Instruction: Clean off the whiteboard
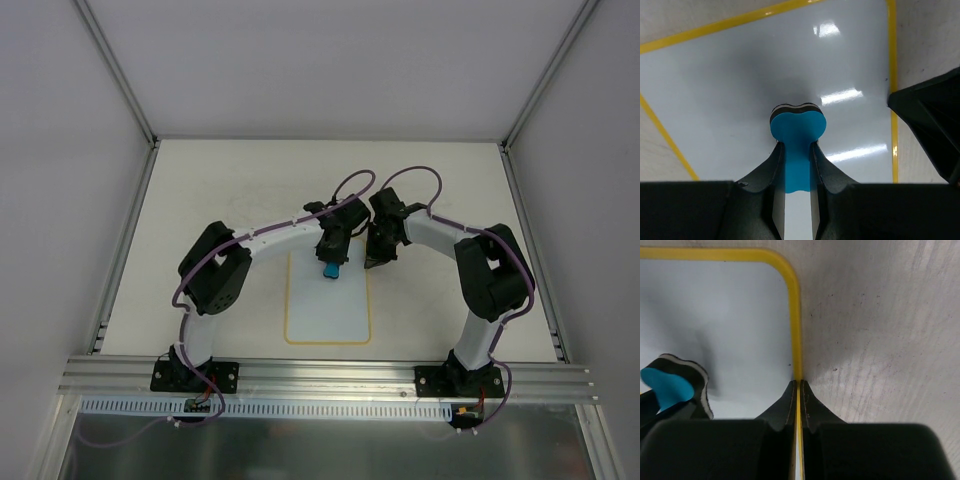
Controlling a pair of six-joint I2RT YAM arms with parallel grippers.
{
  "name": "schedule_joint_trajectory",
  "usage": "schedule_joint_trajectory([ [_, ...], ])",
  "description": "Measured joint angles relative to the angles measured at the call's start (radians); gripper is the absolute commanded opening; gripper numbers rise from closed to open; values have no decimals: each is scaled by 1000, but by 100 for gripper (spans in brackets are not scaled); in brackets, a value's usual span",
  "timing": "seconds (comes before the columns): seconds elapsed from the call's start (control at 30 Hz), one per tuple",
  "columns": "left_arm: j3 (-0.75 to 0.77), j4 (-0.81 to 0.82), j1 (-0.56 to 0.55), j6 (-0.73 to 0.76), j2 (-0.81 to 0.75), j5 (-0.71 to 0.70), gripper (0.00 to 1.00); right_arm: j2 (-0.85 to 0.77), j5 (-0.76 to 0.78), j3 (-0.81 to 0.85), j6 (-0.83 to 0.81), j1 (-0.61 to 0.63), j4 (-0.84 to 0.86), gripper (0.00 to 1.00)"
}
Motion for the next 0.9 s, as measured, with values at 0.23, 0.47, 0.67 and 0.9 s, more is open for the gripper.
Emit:
schedule_joint_trajectory([
  [0.23,-51,15,1,-48,27,5,0,1,-1,0,2,0,0,0],
  [0.47,-189,89,20,-74,-58,-28,0,1,-3,0,3,-1,0,0],
  [0.67,-357,114,129,-95,-183,-40,0,2,-3,0,3,-1,1,0],
  [0.9,-417,55,273,-72,-256,-76,0,6,-12,2,4,-2,1,0],
])
